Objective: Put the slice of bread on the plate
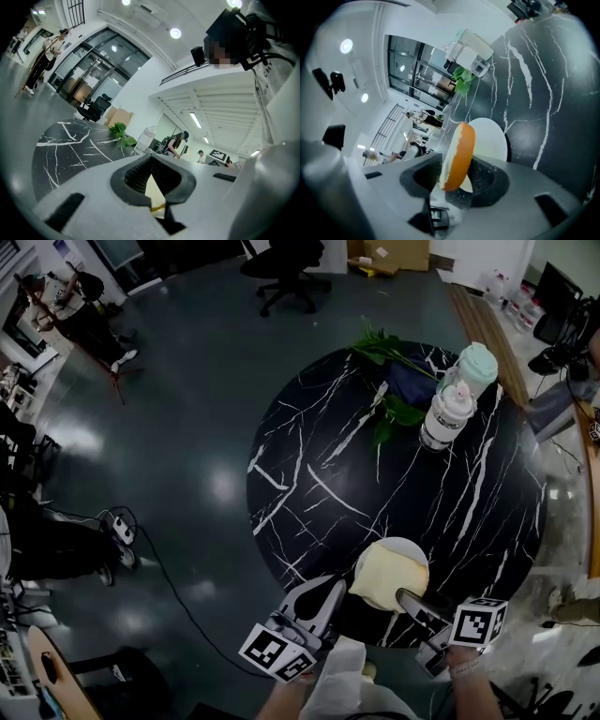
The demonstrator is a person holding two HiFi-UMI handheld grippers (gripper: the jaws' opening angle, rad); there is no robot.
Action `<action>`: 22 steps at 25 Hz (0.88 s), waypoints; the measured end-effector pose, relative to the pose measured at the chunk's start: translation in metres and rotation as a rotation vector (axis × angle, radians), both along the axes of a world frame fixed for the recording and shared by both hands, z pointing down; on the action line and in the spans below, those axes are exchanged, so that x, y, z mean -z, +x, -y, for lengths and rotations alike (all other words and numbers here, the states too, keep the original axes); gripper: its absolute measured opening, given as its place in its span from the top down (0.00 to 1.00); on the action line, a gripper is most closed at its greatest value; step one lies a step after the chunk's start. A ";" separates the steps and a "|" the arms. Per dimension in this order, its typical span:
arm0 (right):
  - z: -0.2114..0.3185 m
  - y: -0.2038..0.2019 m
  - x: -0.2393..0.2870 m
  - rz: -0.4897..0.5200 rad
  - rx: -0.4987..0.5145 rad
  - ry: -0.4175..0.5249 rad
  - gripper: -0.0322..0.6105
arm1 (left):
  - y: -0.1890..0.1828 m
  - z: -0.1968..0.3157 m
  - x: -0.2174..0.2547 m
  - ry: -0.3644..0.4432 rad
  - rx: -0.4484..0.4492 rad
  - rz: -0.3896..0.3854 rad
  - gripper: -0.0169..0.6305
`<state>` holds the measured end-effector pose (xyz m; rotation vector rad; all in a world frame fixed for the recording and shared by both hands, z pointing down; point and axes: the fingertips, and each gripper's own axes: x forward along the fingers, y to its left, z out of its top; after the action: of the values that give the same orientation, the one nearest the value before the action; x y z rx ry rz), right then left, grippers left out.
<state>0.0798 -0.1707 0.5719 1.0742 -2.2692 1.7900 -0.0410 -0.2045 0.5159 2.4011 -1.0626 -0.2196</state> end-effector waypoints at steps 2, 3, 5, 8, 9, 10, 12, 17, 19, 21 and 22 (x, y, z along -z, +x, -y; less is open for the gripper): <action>-0.001 0.003 -0.005 -0.094 0.019 0.029 0.70 | 0.001 -0.001 -0.001 -0.003 -0.005 -0.005 0.96; -0.001 0.004 -0.007 -0.141 0.028 0.045 0.68 | 0.002 -0.002 -0.001 -0.004 -0.008 -0.007 0.96; 0.000 0.006 -0.009 -0.228 0.048 0.085 0.65 | 0.002 -0.003 -0.002 -0.008 -0.012 -0.009 0.96; 0.001 0.007 -0.011 -0.341 0.080 0.150 0.60 | 0.002 -0.004 -0.004 -0.014 -0.016 -0.014 0.96; 0.002 0.008 -0.011 -0.376 0.090 0.169 0.59 | 0.002 -0.005 -0.004 -0.015 -0.016 -0.015 0.96; 0.002 0.010 -0.011 -0.412 0.102 0.187 0.58 | 0.002 -0.005 -0.005 -0.016 -0.016 -0.017 0.96; 0.005 0.013 -0.011 -0.493 0.135 0.227 0.55 | 0.002 -0.006 -0.005 -0.020 -0.015 -0.019 0.96; 0.009 0.022 -0.016 -0.727 0.232 0.330 0.49 | 0.001 -0.008 -0.007 -0.028 -0.016 -0.028 0.96; 0.011 0.025 -0.015 -0.761 0.231 0.351 0.49 | 0.001 -0.008 -0.006 -0.027 -0.016 -0.035 0.96; 0.012 0.028 -0.011 -0.762 0.208 0.360 0.49 | 0.001 -0.009 -0.004 -0.024 -0.018 -0.035 0.96; 0.012 0.030 -0.009 -0.758 0.197 0.365 0.49 | 0.001 -0.010 -0.003 -0.021 -0.019 -0.033 0.96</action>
<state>0.1095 -0.1825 0.5812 1.2381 -2.1158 0.7091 -0.0403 -0.1948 0.5185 2.3798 -1.0223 -0.2394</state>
